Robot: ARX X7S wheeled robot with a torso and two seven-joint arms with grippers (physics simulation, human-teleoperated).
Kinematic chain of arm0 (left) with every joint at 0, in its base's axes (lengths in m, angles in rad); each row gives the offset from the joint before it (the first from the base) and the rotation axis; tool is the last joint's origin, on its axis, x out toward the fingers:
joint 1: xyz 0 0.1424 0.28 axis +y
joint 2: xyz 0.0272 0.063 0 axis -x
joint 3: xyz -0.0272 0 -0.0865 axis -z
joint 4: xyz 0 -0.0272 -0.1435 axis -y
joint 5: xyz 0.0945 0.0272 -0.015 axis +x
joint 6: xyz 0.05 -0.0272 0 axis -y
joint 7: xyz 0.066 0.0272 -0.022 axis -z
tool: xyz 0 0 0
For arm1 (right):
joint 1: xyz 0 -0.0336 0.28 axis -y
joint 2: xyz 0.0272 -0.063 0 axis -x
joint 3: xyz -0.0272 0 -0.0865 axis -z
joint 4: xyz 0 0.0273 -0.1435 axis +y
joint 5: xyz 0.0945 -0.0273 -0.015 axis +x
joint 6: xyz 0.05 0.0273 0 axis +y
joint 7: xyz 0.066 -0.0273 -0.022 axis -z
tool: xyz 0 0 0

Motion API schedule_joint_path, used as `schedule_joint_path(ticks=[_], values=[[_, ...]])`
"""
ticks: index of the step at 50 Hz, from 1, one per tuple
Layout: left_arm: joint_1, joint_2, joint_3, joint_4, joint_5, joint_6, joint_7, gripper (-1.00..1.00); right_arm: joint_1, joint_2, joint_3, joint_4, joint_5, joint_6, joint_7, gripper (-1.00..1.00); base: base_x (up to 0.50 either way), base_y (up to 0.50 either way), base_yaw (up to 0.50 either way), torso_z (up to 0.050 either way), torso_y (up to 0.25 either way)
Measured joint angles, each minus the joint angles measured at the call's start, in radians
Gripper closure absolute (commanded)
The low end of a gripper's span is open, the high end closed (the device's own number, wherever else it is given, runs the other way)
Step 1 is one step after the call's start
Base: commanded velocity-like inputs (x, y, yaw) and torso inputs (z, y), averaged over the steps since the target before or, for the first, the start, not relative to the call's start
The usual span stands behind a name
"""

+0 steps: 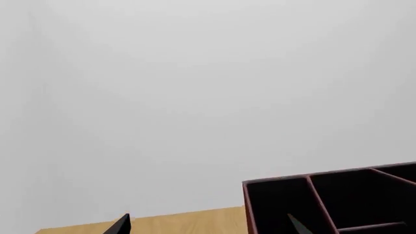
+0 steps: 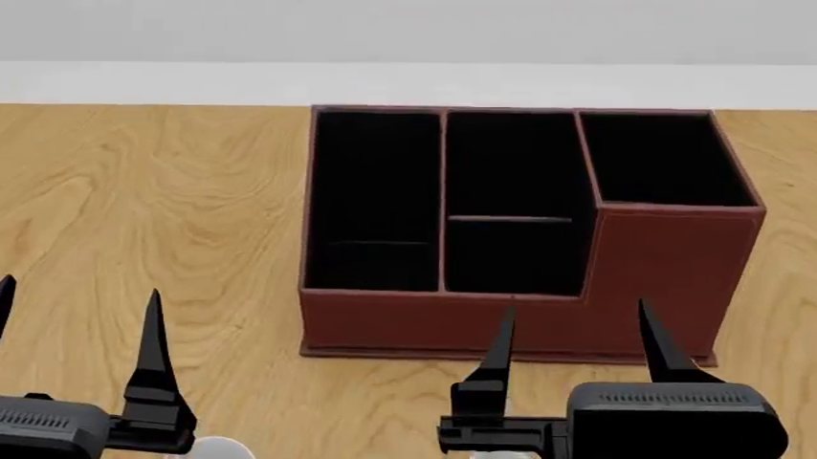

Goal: Pick up the white mug and place it to the right of the caddy.

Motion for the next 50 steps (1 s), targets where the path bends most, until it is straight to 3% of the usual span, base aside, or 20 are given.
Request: schedule_joint_path(ticks=[26,50], values=[[-0.002,-0.018,0.015,0.004,-0.01,0.003,-0.018,-1.0,-0.003,0.011,0.001,-0.014,0.032,-0.004,0.017,-1.0,0.49,0.0,0.0,0.0,0.001],[-0.005,-0.034,0.021,0.01,-0.028,-0.001,-0.036,-1.0,0.006,0.03,-0.015,-0.06,0.057,0.056,0.031,-1.0,0.01,0.0,0.0,0.0,0.0]])
